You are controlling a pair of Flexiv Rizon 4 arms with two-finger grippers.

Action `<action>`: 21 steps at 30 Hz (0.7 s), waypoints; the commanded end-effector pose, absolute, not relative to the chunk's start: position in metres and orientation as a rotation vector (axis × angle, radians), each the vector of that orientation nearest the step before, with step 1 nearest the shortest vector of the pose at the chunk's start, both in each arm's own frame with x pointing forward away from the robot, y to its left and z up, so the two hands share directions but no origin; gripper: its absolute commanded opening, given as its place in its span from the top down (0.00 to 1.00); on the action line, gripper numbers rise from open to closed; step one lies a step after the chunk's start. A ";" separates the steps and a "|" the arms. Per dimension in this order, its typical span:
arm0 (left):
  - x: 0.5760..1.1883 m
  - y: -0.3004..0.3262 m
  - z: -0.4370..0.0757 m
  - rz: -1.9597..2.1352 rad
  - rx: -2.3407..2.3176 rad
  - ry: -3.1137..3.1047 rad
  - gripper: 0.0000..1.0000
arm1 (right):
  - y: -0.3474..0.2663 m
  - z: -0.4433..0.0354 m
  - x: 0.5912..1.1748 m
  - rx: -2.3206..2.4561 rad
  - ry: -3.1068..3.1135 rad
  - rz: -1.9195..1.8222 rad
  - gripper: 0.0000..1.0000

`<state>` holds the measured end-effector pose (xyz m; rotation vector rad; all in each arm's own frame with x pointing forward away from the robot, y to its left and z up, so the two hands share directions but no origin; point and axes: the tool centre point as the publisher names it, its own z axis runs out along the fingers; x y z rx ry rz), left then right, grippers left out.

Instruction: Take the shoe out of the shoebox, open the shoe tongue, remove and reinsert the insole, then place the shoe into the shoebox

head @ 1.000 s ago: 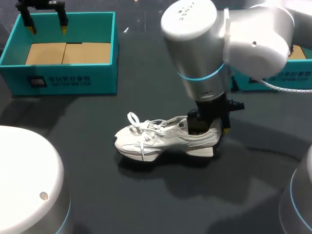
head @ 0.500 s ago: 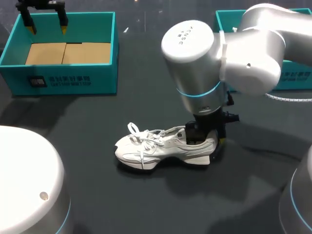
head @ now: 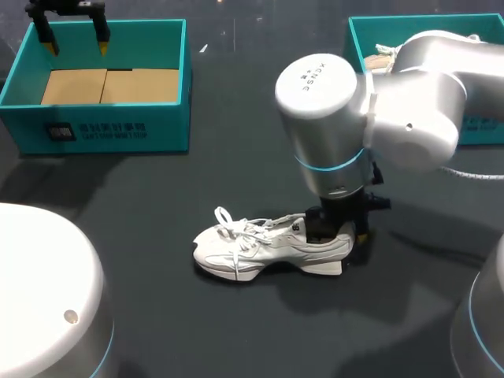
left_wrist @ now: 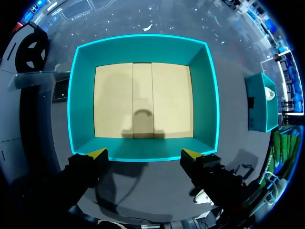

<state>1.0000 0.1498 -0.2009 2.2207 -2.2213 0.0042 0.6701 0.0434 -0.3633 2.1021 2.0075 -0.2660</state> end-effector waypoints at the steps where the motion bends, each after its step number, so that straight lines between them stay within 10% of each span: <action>1: 1.000 0.150 -0.201 0.003 2.221 -2.221 0.00 | 0.042 -0.372 0.670 2.107 2.020 -0.265 1.00; 16: 1.000 0.150 -0.201 0.003 2.221 -2.221 0.00 | 0.043 -0.385 0.671 2.120 2.048 -0.251 1.00; 21: 1.000 0.150 -0.201 0.003 2.221 -2.221 0.00 | 0.043 -0.385 0.672 2.124 2.064 -0.243 0.64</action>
